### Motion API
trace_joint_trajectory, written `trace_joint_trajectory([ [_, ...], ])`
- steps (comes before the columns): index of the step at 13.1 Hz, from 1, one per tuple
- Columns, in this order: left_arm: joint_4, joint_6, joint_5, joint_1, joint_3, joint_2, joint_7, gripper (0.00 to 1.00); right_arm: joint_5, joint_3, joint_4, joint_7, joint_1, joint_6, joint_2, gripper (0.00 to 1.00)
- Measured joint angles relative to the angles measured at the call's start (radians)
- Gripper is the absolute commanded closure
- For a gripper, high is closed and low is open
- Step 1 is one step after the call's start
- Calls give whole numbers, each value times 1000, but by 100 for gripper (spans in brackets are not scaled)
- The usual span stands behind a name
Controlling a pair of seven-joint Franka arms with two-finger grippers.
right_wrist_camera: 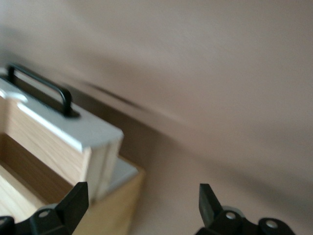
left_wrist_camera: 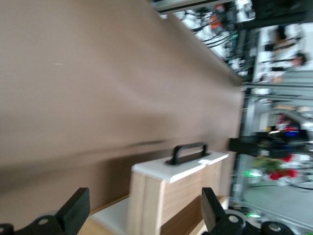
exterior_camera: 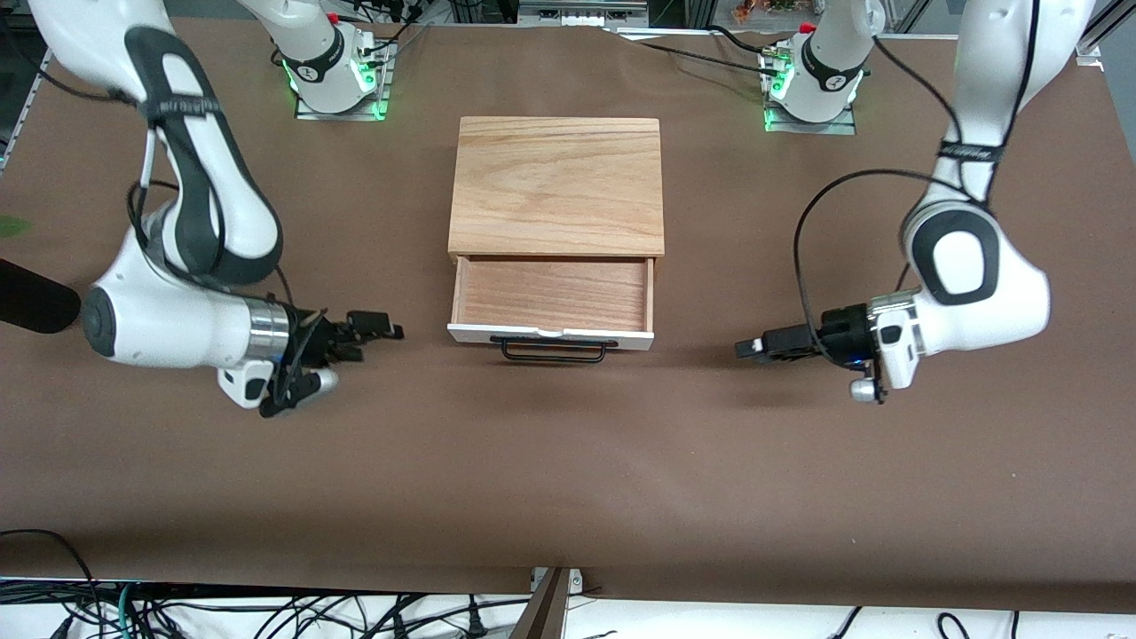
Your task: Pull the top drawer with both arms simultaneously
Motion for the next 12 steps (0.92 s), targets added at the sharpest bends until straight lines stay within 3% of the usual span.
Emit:
trace_joint_trajectory([
  [2,-23,0,242,18,0,-96,-131,0,-169,-2,-5,160,0,-105,-118,0],
  [4,-38,-4,459,24,-2,-186,-255,0,-280,-11,-9,226,-6,-230,-232,0],
  [6,-49,-25,642,30,-3,-252,-295,0,-314,-60,-16,242,-12,-311,-330,0],
  [8,-52,-44,783,52,-4,-292,-294,0,-316,-175,-17,241,3,-356,-399,0],
  [10,-54,-50,857,81,-5,-318,-288,0,-316,-256,-12,236,9,-369,-430,0],
  [12,-59,-60,873,101,-6,-337,-276,0,-316,-286,-8,236,10,-366,-433,0],
])
